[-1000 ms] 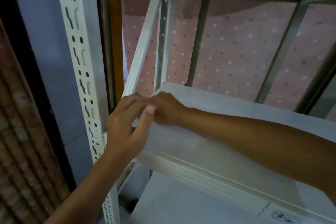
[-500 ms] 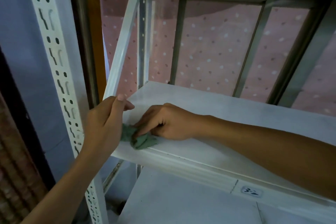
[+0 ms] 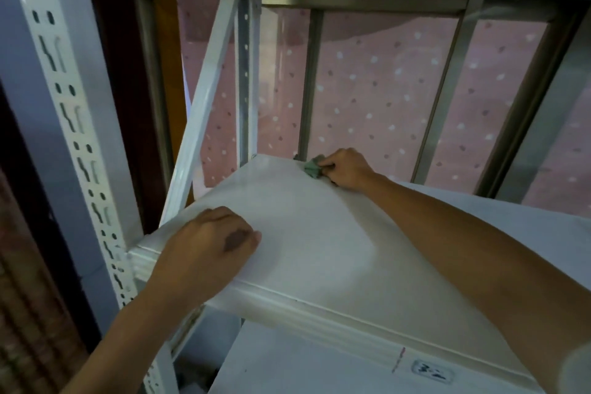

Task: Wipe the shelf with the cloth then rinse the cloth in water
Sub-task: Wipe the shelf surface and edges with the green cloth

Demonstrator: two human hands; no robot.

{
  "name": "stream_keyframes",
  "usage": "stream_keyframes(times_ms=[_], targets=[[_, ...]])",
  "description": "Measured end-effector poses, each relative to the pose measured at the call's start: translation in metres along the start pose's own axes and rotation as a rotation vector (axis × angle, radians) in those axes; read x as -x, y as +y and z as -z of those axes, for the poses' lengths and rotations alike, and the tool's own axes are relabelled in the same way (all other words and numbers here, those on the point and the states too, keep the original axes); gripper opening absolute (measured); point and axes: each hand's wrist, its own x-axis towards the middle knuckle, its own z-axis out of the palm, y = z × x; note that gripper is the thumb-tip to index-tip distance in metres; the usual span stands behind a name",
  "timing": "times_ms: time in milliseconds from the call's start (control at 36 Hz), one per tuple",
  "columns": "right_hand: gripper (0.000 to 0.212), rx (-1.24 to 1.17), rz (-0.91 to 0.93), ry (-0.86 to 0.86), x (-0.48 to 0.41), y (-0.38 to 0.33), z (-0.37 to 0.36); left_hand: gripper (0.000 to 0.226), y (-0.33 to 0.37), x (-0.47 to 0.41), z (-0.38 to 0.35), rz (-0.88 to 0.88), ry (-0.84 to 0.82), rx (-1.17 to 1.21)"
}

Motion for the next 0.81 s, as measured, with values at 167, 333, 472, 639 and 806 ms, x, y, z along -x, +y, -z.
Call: stream_keyframes(times_ms=[167, 333, 472, 639, 806], targets=[[0.031, -0.116, 0.338, -0.108, 0.076, -0.075, 0.006, 0.017, 0.004, -0.003, 0.0, 0.038, 0.17, 0.119], [0.03, -0.231, 0.798, -0.136, 0.17, -0.106, 0.014, 0.022, 0.012, -0.015, 0.002, -0.038, 0.285, 0.062], [0.03, 0.024, 0.509, -0.019, 0.135, -0.038, 0.027, 0.011, 0.016, -0.022, -0.014, -0.168, 0.216, -0.08], [0.035, 0.253, -0.09, -0.041, 0.078, 0.06, 0.058, 0.056, 0.014, -0.018, -0.026, -0.255, 0.127, -0.194], [0.036, 0.137, -0.062, -0.011, 0.105, 0.034, 0.053, 0.057, 0.021, -0.009, -0.028, -0.228, 0.152, -0.017]])
